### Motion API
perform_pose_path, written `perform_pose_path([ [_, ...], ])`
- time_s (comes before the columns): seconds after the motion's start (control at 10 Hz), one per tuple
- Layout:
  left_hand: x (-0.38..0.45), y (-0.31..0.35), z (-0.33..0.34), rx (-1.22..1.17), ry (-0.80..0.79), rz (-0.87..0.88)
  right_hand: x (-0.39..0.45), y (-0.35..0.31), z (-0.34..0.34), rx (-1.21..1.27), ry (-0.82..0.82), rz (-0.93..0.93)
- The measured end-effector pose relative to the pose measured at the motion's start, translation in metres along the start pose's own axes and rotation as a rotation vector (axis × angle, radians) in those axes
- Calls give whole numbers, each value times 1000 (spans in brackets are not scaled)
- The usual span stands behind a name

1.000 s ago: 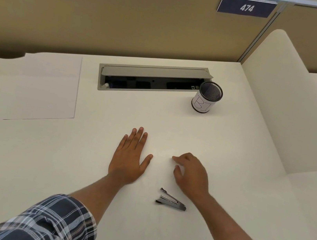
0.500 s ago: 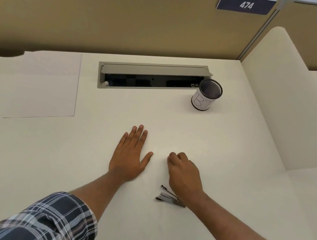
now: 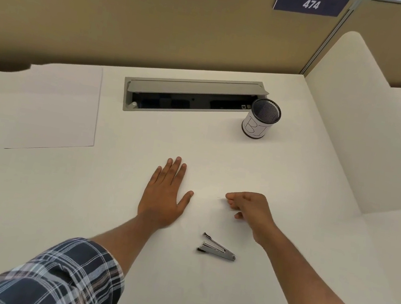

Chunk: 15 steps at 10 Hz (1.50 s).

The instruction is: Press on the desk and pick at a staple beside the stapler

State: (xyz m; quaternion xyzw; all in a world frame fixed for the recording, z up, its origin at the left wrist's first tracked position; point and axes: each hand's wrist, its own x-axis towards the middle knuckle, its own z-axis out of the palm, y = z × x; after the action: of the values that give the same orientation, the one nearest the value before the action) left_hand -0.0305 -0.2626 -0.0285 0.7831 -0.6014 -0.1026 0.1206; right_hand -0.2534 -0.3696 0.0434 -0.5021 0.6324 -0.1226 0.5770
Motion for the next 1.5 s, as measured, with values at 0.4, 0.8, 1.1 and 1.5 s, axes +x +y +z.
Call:
perform_pose_path([
  [0.4, 0, 1, -1, 3, -1, -5, -5, 12, 63, -948, 458, -440],
  [0.8, 0, 1, -1, -5, 6, -2, -8, -5, 70, -1231, 262, -612],
  [1.1, 0, 0, 0, -15, 8, -1, -12, 9, 58, -1430, 178, -931],
  [1.5, 1, -1, 0, 0, 8, -2, 8, -3, 8, 211, -30, 38],
])
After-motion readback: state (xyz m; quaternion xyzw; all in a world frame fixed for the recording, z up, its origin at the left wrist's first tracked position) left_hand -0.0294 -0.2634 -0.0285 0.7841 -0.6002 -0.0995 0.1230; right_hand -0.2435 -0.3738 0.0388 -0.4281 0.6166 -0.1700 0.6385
